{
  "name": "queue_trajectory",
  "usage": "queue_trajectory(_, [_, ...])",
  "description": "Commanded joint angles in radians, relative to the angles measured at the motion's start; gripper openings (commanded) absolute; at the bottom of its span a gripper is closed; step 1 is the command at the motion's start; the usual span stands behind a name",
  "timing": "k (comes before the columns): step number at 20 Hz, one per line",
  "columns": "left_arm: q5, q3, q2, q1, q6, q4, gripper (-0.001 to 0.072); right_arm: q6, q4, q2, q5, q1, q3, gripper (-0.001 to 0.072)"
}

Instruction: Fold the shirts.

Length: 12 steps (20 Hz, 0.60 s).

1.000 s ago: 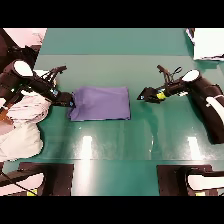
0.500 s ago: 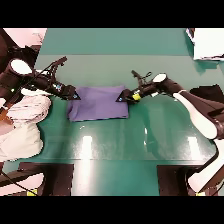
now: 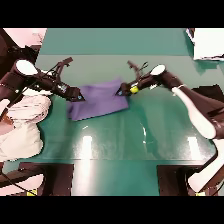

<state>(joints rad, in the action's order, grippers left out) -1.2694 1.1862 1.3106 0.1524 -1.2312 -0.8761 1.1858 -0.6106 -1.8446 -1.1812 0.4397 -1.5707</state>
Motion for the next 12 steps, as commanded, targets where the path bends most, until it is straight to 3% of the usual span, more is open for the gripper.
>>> queue_trajectory(1, [0.066, 0.000, -0.001, 0.095, -0.017, 0.002, 0.0038, 0.092, -0.184, 0.148, -0.007, -0.158, -0.011, 0.0011])
queue_trajectory(3, [0.141, 0.000, -0.001, 0.158, -0.054, 0.002, 0.0038, 0.136, -0.317, 0.246, -0.033, -0.304, -0.011, 0.0011])
queue_trajectory(5, [0.217, 0.000, -0.001, 0.220, -0.054, 0.002, 0.0038, 0.137, -0.356, 0.314, -0.074, -0.462, -0.011, 0.0011])
queue_trajectory(9, [0.316, 0.000, 0.000, 0.311, -0.056, 0.002, 0.0038, 0.137, -0.357, 0.359, -0.074, -0.750, -0.012, 0.0011])
queue_trajectory(12, [0.318, 0.000, 0.000, 0.336, -0.080, 0.005, 0.0038, 0.130, -0.357, 0.347, -0.056, -0.876, -0.012, 0.0010])
